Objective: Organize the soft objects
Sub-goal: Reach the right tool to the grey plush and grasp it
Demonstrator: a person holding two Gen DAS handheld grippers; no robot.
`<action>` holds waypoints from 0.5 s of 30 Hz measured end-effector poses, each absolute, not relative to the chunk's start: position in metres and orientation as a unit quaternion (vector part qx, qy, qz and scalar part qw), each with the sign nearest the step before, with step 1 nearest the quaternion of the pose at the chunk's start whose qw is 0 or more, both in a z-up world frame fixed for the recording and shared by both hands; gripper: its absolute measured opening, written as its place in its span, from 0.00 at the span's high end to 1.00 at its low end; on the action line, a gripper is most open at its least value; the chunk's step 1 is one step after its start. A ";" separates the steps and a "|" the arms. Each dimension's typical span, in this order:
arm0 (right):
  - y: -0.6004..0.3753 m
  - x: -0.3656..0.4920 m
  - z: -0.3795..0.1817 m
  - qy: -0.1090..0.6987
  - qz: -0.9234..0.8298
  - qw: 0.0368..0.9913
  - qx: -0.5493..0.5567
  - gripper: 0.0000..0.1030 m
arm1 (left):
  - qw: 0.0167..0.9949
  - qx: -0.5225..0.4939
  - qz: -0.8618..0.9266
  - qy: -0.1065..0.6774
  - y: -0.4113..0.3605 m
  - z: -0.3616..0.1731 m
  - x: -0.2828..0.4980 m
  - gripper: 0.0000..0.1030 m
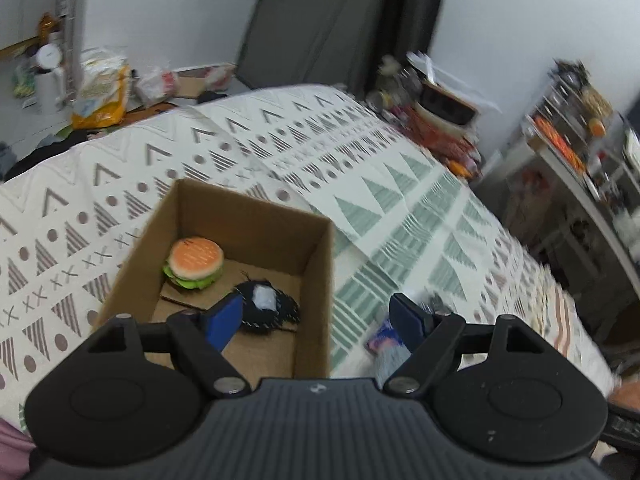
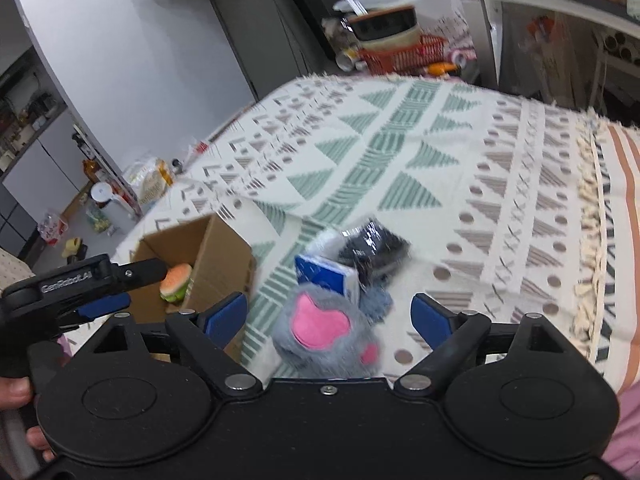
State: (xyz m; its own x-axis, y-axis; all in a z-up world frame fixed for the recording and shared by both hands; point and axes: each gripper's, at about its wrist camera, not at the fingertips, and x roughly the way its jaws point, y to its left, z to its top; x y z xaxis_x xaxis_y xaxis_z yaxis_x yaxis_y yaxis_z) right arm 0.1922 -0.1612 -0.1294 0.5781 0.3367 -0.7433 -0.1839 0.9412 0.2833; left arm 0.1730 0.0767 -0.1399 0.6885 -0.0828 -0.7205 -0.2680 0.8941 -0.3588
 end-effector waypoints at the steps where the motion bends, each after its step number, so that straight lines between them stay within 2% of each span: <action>1: -0.162 0.192 -0.131 0.437 0.147 0.883 0.090 0.15 | 0.889 -0.219 0.045 0.400 0.073 -0.141 0.173 0.24; 6: -0.161 0.197 -0.143 0.455 0.144 0.874 0.094 0.17 | 0.892 -0.183 0.036 0.412 0.056 -0.146 0.174 0.27; 9: -0.158 0.204 -0.157 0.482 0.147 0.858 0.096 0.26 | 0.894 -0.174 0.034 0.411 0.052 -0.144 0.176 0.30; 15: -0.145 0.210 -0.173 0.506 0.159 0.845 0.064 0.27 | 0.892 -0.170 0.031 0.417 0.045 -0.147 0.179 0.32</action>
State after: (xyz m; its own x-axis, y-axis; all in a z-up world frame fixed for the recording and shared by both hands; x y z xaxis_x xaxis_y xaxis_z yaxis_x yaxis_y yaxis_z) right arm 0.2100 -0.1455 -0.1733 0.4379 0.3336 -0.8349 -0.2041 0.9413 0.2691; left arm 0.1793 0.0454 -0.1474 0.6508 -0.0861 -0.7544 -0.1973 0.9403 -0.2775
